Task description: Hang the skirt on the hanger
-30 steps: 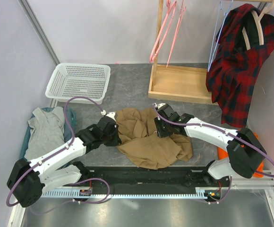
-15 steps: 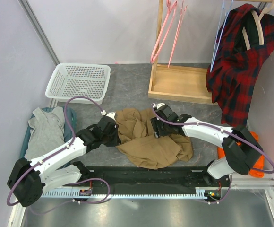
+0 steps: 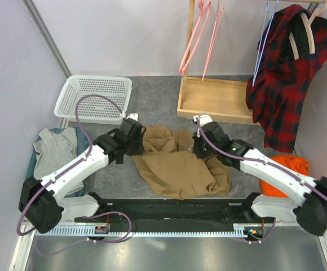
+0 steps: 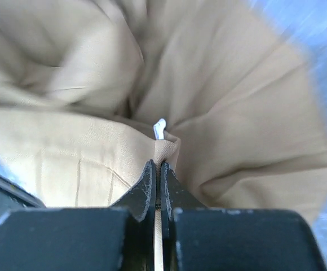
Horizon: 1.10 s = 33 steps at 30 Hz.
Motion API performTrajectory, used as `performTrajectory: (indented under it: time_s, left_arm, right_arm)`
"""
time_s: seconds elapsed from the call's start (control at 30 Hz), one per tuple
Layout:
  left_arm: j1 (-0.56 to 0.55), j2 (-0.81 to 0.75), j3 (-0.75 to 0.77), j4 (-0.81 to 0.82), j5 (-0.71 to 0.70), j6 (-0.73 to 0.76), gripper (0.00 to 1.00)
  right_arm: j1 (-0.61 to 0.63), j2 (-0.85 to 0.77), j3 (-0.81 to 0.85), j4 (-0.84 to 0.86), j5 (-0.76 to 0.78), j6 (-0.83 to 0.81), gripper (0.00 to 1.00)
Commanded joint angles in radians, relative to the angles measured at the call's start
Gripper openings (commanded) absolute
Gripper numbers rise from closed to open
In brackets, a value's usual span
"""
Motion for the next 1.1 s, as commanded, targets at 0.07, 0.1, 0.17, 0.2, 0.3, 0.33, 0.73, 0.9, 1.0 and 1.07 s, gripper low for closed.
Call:
performTrajectory:
  time_s: [0.07, 0.1, 0.17, 0.2, 0.3, 0.33, 0.73, 0.9, 1.0, 1.07]
  left_arm:
    - [0.186, 0.047, 0.304, -0.027, -0.097, 0.135, 0.02]
    - [0.205, 0.048, 0.335, -0.032, -0.098, 0.145, 0.02]
    - [0.236, 0.053, 0.424, -0.044, -0.115, 0.175, 0.02]
    - [0.25, 0.056, 0.453, -0.056, -0.123, 0.188, 0.02]
    - [0.254, 0.063, 0.536, -0.081, -0.175, 0.199, 0.02]
    - [0.254, 0.063, 0.546, -0.082, -0.198, 0.199, 0.02]
    - [0.198, 0.042, 0.009, 0.201, -0.074, -0.038, 0.02]
    - [0.148, 0.07, -0.14, 0.255, -0.048, -0.095, 0.02]
    - [0.141, 0.076, -0.183, 0.264, -0.019, -0.106, 0.02]
    - [0.129, 0.082, -0.191, 0.267, -0.011, -0.106, 0.02]
  right_arm:
    - [-0.003, -0.217, 0.094, 0.097, 0.223, -0.121, 0.0]
    - [-0.003, -0.236, 0.097, 0.124, 0.245, -0.133, 0.0]
    - [-0.005, -0.284, 0.103, 0.176, 0.284, -0.167, 0.0]
    - [-0.005, -0.305, 0.107, 0.226, 0.298, -0.178, 0.0]
    - [-0.005, -0.352, 0.072, 0.361, 0.338, -0.236, 0.0]
    - [-0.005, -0.365, 0.057, 0.394, 0.346, -0.255, 0.0]
    - [0.008, -0.598, -0.526, 0.636, 0.174, 0.096, 0.0]
    - [0.02, -0.572, -0.532, 0.545, 0.217, 0.149, 0.0]
    - [0.02, -0.454, -0.435, 0.387, 0.236, 0.162, 0.0]
    - [0.02, -0.329, -0.364, 0.227, 0.228, 0.179, 0.0]
